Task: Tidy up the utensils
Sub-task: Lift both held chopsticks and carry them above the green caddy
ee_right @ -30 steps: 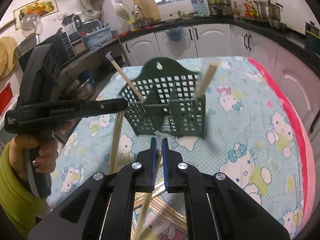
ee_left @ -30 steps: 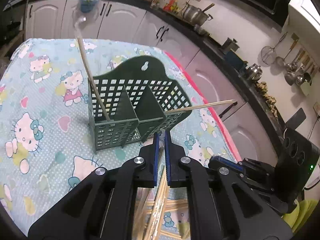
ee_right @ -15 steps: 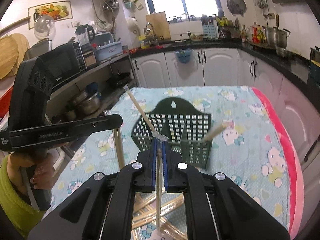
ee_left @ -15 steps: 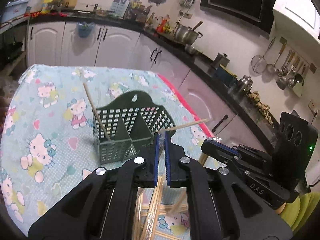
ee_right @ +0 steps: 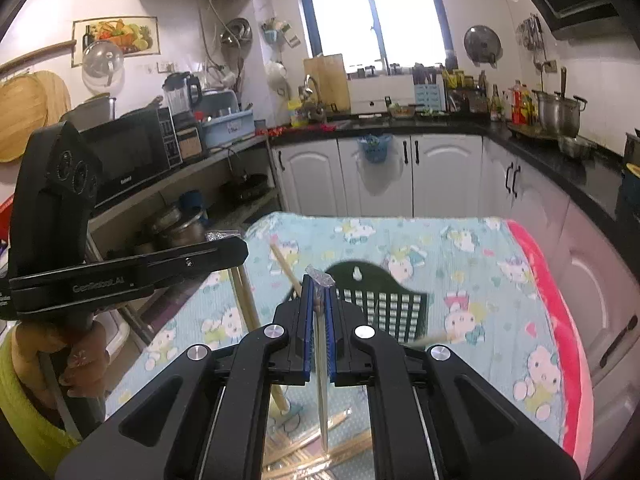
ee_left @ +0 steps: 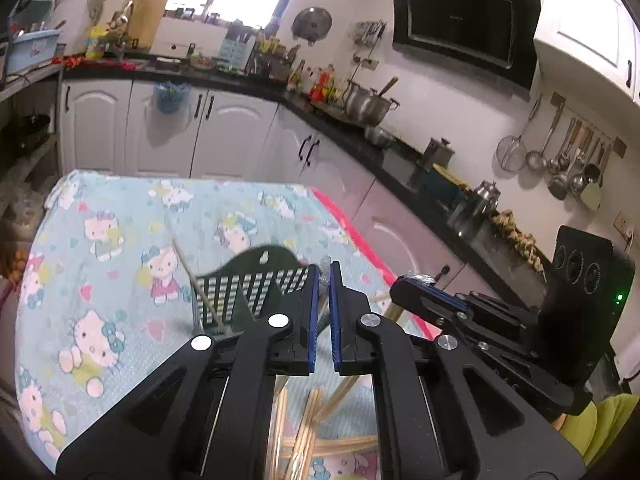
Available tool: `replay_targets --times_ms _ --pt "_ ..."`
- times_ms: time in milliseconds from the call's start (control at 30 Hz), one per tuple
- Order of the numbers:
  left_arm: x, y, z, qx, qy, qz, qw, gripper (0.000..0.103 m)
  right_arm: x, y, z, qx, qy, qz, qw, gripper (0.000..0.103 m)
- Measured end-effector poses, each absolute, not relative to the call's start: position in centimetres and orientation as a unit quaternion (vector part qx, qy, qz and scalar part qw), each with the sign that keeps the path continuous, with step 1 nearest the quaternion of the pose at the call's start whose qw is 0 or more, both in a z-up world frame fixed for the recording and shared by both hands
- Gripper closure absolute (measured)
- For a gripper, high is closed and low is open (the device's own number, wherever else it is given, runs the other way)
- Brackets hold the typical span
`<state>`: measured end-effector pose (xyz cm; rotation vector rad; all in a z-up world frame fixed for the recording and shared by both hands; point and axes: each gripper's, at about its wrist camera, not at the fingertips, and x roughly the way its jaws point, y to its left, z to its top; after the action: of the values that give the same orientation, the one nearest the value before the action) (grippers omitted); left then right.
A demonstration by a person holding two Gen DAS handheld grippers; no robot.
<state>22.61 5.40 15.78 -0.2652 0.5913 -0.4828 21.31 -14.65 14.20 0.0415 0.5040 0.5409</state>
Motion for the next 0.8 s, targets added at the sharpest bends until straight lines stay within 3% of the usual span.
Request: replay_targets --times_ms 800 --pt "25.2 7.7 22.3 -0.147 0.208 -0.189 0.948 0.1 24.4 -13.2 20.8 0.002 0.14 0.262 0.955 0.097"
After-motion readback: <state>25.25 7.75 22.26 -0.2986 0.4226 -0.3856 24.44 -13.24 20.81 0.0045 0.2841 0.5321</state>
